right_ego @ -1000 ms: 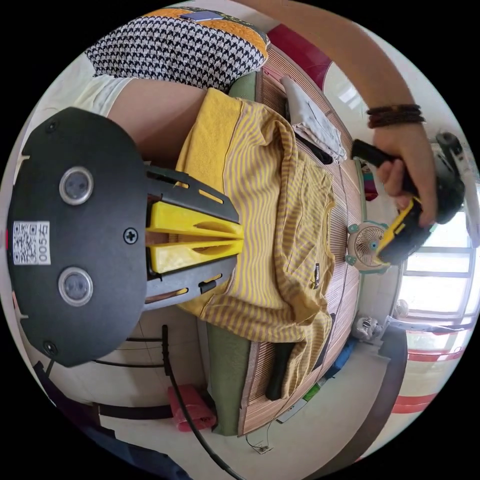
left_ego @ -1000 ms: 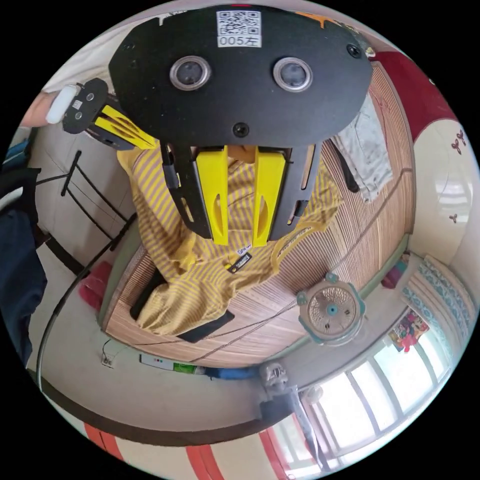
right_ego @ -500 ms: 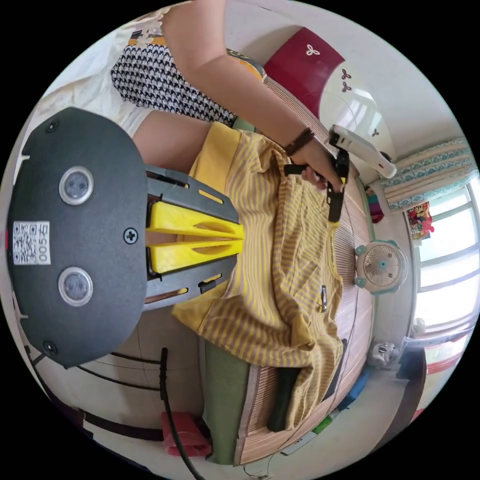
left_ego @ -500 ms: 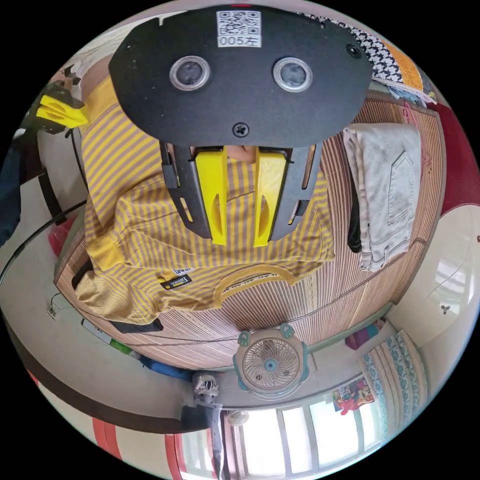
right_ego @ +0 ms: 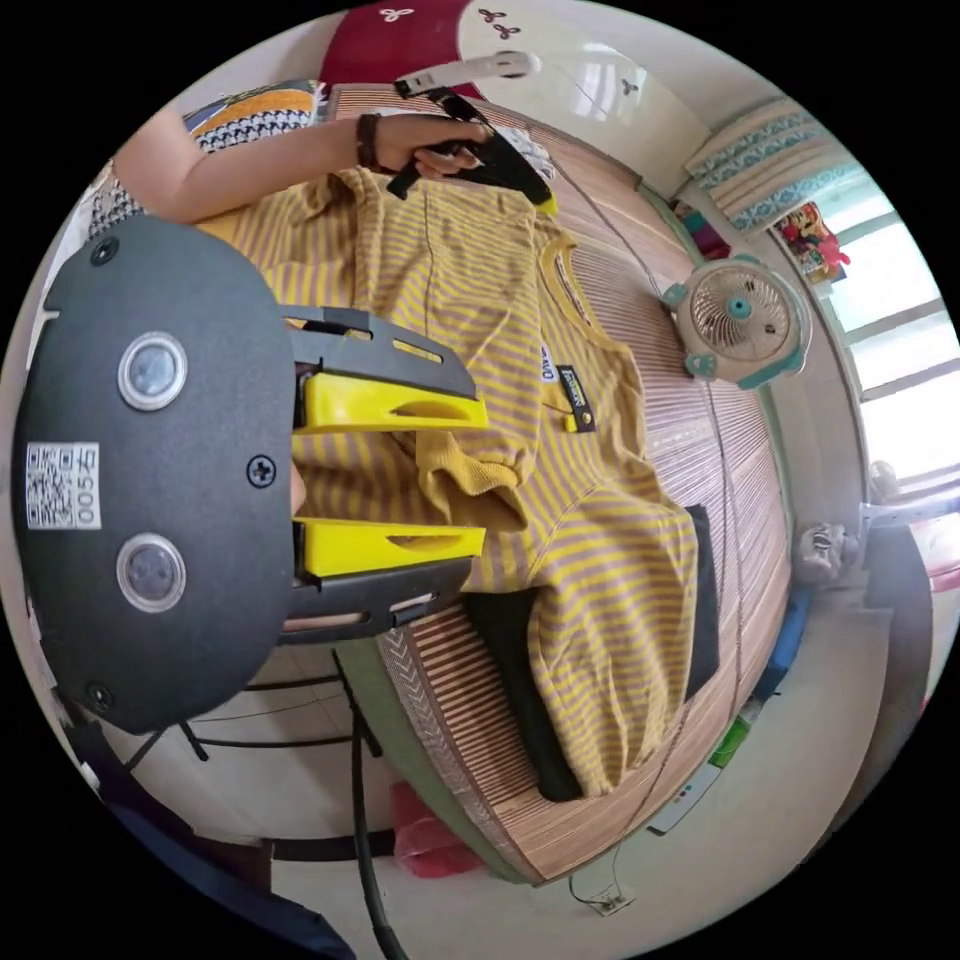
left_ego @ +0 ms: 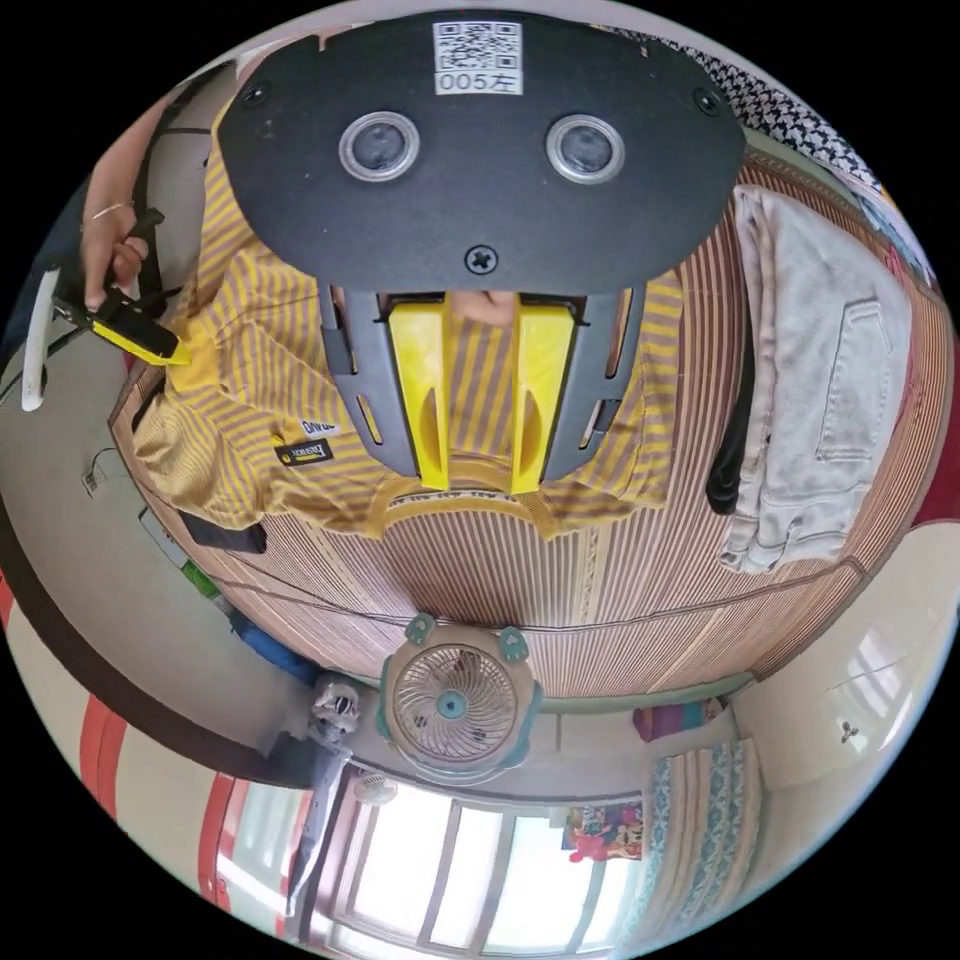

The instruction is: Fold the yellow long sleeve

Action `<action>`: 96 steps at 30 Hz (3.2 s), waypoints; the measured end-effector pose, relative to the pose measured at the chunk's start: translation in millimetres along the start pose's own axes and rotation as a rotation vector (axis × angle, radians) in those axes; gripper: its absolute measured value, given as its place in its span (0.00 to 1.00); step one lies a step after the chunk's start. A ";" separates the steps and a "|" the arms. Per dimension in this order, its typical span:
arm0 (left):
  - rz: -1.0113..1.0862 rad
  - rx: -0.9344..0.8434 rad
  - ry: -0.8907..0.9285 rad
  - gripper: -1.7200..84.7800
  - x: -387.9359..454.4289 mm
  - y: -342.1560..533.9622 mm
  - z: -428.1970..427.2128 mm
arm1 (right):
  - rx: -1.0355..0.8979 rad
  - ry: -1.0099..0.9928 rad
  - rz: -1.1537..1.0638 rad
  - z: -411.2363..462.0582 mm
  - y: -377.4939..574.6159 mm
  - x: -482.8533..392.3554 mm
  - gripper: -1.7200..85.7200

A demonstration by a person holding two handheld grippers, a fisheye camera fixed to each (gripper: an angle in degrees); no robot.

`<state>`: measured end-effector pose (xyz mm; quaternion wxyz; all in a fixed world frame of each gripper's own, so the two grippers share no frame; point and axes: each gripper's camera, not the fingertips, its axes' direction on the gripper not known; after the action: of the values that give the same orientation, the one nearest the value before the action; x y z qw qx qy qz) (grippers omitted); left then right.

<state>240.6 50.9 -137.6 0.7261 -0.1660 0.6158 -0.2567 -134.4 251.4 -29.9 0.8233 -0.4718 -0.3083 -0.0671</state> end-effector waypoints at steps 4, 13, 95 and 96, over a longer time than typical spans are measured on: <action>-0.111 -0.125 -0.051 0.15 -44.9 7.5 23.5 | 0.028 0.020 0.041 8.6 6.2 1.5 0.04; -0.133 -0.089 -0.036 0.15 -77.4 6.7 3.6 | 0.434 -0.048 -0.021 -60.4 32.7 -89.9 0.00; -0.089 -0.134 -0.337 0.08 -36.7 -2.3 57.1 | 0.147 0.021 0.067 235.0 -40.2 -94.1 0.01; -0.090 -0.143 -0.325 0.08 -39.4 -3.1 53.6 | 0.117 0.016 0.032 232.2 -40.7 -89.8 0.01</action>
<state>288.2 67.1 -94.0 0.7903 -0.2838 0.4990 -0.2144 -325.9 402.9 33.4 0.8529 -0.4271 -0.2976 -0.0392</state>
